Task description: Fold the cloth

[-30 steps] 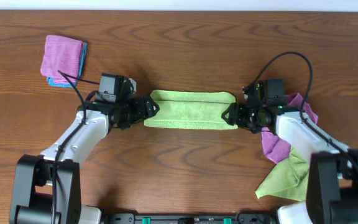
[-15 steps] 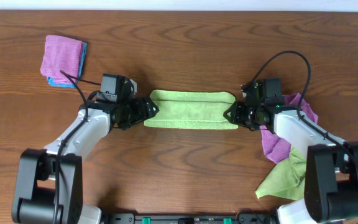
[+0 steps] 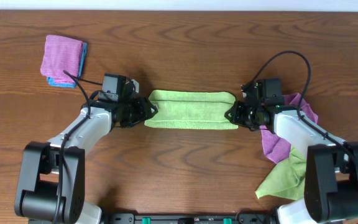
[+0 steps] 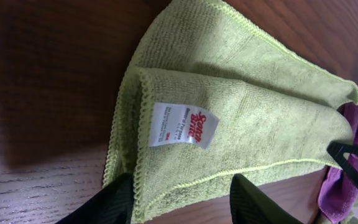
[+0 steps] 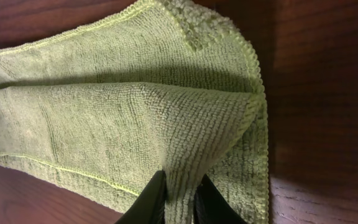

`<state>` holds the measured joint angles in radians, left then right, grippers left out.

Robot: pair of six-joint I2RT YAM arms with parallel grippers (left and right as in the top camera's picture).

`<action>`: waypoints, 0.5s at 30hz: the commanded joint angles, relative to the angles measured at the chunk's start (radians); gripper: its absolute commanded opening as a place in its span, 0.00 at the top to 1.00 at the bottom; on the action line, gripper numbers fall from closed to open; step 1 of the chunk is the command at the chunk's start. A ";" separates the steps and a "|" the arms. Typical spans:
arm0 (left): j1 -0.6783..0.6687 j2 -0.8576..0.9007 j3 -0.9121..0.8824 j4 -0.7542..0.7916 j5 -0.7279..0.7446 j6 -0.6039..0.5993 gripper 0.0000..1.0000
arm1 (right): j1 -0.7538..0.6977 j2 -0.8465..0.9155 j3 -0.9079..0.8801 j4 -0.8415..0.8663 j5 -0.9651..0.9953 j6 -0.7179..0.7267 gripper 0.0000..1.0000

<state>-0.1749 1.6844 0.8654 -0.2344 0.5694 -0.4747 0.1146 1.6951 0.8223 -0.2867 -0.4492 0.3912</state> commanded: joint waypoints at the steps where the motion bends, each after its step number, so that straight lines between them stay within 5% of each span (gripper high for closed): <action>1: -0.003 0.004 0.022 0.000 0.008 -0.005 0.50 | 0.000 0.005 0.015 0.003 -0.007 -0.003 0.85; 15: 0.000 0.002 0.023 -0.015 0.038 0.004 0.52 | 0.000 0.005 0.015 -0.003 -0.008 -0.003 0.86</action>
<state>-0.1749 1.6844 0.8654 -0.2386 0.5968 -0.4747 0.1146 1.6951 0.8219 -0.2890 -0.4492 0.3912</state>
